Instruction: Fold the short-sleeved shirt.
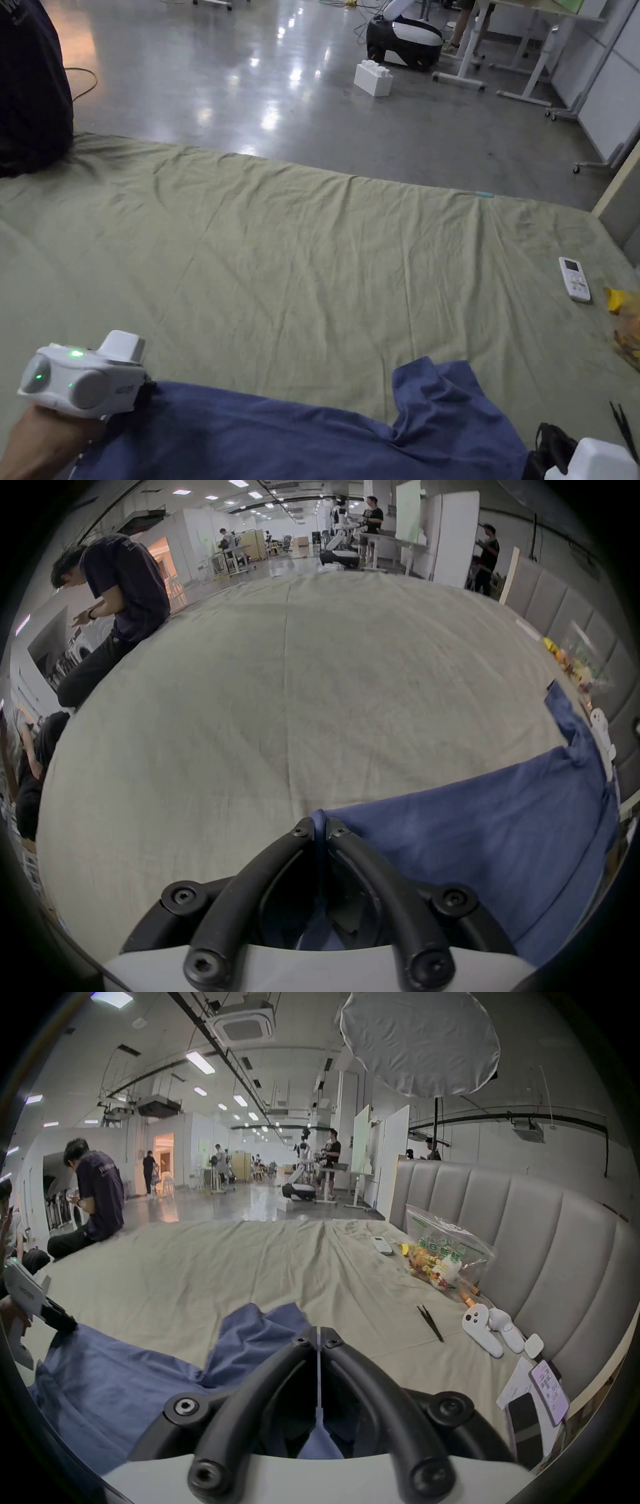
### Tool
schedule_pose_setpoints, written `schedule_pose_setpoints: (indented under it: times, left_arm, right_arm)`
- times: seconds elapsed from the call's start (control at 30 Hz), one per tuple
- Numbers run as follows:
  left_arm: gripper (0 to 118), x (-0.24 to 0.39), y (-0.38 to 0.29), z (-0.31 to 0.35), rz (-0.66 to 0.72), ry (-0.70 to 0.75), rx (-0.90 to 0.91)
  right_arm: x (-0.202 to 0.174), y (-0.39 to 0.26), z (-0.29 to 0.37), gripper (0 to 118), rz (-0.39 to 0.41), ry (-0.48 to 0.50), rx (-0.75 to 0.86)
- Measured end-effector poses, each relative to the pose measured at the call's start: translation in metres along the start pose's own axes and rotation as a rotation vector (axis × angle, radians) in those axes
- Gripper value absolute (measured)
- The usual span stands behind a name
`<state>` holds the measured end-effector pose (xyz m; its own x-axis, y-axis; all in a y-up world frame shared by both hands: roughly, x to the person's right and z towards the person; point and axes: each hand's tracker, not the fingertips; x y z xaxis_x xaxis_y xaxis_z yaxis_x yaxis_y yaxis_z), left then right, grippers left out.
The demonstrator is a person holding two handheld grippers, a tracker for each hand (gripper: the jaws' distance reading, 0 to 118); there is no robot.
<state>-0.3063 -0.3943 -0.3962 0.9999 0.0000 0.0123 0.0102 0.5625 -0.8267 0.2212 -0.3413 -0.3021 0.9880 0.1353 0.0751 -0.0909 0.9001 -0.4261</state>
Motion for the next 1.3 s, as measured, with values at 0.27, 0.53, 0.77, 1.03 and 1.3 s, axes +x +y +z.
schedule_pose_setpoints:
  times: [0.27,0.53,0.77,1.03,1.3]
  left_arm:
    - [5,-0.005,-0.015,0.038,0.059,0.012,0.139]
    - [5,0.002,-0.034,0.052,0.05,0.04,0.166]
    - [5,0.004,-0.042,0.053,0.072,0.044,0.156]
    - [5,0.012,-0.048,0.065,0.051,0.072,0.19]
    - [5,0.004,-0.062,0.097,0.089,0.037,0.232]
  right_arm:
    - [0.036,0.008,-0.115,66,0.035,0.073,-0.336]
    - [0.019,-0.012,-0.177,70,0.082,0.15,-0.6]
    - [0.013,-0.01,-0.171,1,0.074,0.184,-0.564]
    - [0.012,-0.003,-0.129,1,0.122,0.196,-0.44]
    - [0.045,0.015,-0.057,1,0.054,0.217,-0.319]
